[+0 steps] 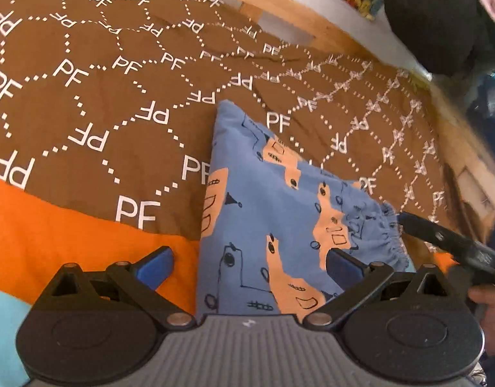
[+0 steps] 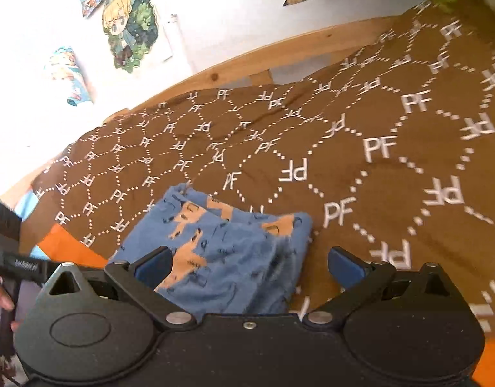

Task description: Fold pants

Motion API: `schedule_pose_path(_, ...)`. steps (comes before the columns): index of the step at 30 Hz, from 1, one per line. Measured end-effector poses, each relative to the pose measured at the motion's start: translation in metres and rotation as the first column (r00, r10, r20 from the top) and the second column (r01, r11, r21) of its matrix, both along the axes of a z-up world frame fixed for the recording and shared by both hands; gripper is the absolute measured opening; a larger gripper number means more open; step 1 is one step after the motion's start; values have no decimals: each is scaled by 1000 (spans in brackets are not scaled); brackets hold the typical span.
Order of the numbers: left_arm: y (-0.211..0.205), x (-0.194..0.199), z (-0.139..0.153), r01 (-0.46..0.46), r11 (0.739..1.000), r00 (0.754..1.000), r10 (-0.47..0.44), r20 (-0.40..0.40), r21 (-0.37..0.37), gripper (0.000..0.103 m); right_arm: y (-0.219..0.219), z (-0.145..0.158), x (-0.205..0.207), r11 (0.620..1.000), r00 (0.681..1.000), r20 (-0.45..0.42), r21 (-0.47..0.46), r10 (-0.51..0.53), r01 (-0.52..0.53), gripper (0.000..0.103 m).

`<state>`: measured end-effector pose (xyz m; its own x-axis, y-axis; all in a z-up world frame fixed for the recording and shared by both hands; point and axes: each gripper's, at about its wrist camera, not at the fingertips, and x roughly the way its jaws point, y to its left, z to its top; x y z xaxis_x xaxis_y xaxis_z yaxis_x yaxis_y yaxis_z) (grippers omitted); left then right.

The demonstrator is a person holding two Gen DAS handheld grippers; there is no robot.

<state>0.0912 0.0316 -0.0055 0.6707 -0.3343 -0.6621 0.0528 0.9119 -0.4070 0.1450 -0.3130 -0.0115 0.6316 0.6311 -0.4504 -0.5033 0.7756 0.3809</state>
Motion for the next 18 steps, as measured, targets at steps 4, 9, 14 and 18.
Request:
schedule_pose_path(4, 2, 4, -1, 66, 998, 998, -66, 14, 9, 103, -2, -8, 39, 998, 995, -90, 66, 30, -24, 102)
schedule_pose_path(9, 4, 7, -1, 56, 998, 998, -55, 11, -16, 103, -4, -17, 70, 992, 989, -134, 116, 61, -45, 92)
schedule_pose_path(14, 0, 6, 0, 57, 998, 998, -57, 12, 15, 103, 5, -21, 60, 998, 996, -85, 50, 42, -37, 80)
schedule_pose_path(18, 0, 4, 0, 54, 998, 998, -54, 13, 14, 103, 6, -27, 55, 999, 998, -57, 35, 8, -6, 65)
